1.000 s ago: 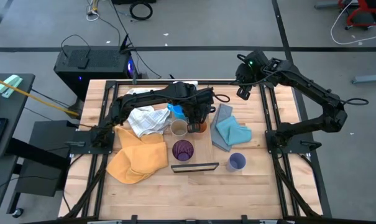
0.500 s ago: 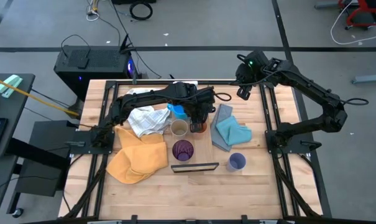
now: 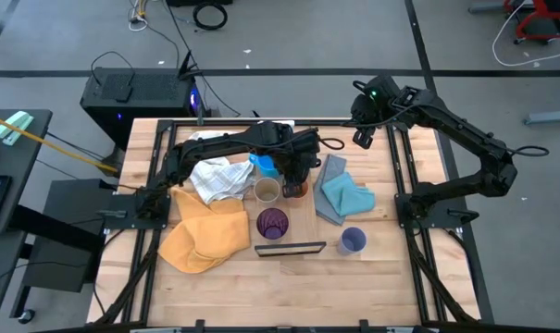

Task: Stack small to large cups/mugs on shelf
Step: Remove the orange cup from the shelf

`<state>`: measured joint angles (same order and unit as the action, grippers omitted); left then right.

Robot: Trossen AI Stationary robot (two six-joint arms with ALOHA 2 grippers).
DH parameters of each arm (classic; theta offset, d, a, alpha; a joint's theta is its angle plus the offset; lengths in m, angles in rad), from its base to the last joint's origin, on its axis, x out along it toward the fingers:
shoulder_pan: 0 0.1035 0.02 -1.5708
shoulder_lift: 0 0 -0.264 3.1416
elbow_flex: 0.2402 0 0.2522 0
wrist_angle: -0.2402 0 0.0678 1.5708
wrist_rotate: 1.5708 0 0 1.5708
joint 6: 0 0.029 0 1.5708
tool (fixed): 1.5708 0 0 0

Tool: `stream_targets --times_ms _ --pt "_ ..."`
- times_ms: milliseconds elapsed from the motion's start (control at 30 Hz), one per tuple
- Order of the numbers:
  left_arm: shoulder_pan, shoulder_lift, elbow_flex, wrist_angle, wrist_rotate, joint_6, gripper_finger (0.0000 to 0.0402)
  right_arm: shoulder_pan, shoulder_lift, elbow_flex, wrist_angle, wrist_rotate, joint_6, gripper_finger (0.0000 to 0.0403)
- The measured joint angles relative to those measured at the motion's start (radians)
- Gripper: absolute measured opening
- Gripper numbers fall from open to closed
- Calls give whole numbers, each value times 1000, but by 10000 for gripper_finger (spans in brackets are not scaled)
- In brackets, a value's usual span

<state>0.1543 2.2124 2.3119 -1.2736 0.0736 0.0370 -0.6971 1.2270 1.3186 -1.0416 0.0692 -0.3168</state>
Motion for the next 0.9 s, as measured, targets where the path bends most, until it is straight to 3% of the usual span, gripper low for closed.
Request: stream_targets --times_ms 200,333,400,467,567,667,733,900 --pt "2 -2 44 -35 3 0 225 0 0 0 0 0 0 132" --pt "4 -57 44 7 -1 -2 225 -1 0 0 -2 -8 0 132" --pt "4 -102 35 84 -2 -4 220 -4 0 0 -6 -65 -2 132" --pt "-2 -154 35 219 -1 -28 213 -11 0 0 -3 -120 3 132" --pt "-36 -225 37 583 -1 -47 201 -20 0 0 12 -137 10 132" --pt "-89 -260 39 985 7 15 188 -41 -8 0 24 -136 11 132" --pt "-109 -287 39 1103 14 74 179 -57 -22 0 21 -144 11 132" --pt "-64 -458 36 846 -82 176 160 -98 -76 0 17 -168 12 132"
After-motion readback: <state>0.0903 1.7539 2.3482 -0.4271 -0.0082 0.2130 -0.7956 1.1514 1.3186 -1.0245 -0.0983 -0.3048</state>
